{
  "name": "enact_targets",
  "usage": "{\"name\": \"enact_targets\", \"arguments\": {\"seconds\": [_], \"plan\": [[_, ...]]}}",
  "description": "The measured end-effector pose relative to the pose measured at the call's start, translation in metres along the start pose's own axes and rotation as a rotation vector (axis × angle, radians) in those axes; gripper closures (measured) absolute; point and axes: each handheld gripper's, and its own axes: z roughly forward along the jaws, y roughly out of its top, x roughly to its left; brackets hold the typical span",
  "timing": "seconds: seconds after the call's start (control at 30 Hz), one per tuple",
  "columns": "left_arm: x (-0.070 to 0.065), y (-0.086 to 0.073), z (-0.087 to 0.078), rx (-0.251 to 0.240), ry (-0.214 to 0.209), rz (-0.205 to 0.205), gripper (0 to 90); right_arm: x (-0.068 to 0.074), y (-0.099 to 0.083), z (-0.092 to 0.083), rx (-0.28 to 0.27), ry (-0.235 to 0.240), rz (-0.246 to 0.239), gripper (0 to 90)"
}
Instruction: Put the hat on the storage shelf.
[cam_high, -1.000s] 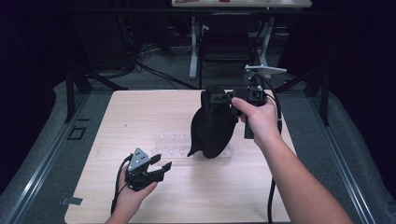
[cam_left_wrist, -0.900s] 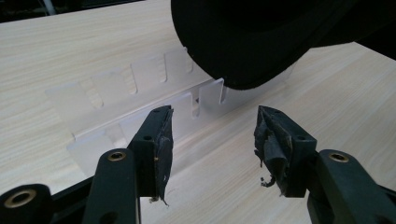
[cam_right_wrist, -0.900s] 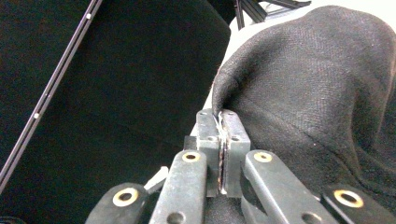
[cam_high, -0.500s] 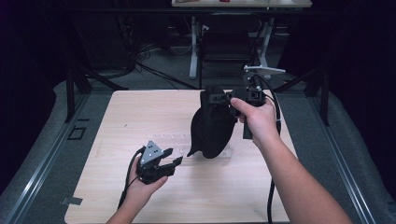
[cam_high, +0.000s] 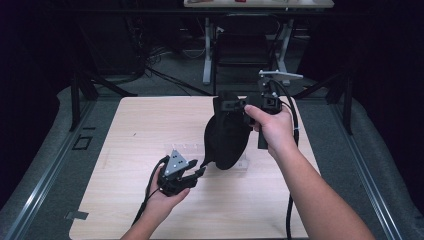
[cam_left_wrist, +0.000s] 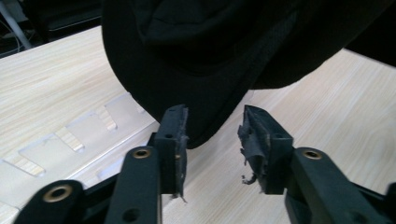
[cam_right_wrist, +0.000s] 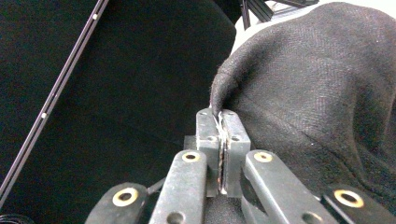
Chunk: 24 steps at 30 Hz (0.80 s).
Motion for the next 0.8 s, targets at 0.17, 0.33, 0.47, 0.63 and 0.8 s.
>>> {"name": "enact_targets", "arguments": {"seconds": [0.17, 0.33, 0.47, 0.63, 0.8], "plan": [[-0.003, 0.001, 0.005, 0.011, 0.013, 0.024, 66.8, 0.000, 0.000, 0.001, 0.002, 0.001, 0.000, 88.6], [-0.005, 0.001, 0.009, 0.020, 0.034, 0.036, 74.3, 0.000, 0.000, 0.001, -0.001, 0.002, 0.000, 88.6], [-0.004, 0.000, 0.010, 0.023, 0.043, 0.035, 77.5, 0.000, 0.000, 0.001, 0.001, 0.004, 0.000, 88.6], [-0.005, -0.001, 0.010, 0.025, 0.049, 0.052, 79.0, 0.000, -0.001, 0.001, 0.005, 0.005, -0.003, 88.5], [-0.005, -0.002, 0.010, 0.029, 0.058, 0.076, 80.9, 0.002, -0.001, 0.003, 0.005, 0.010, -0.001, 88.4]]}}
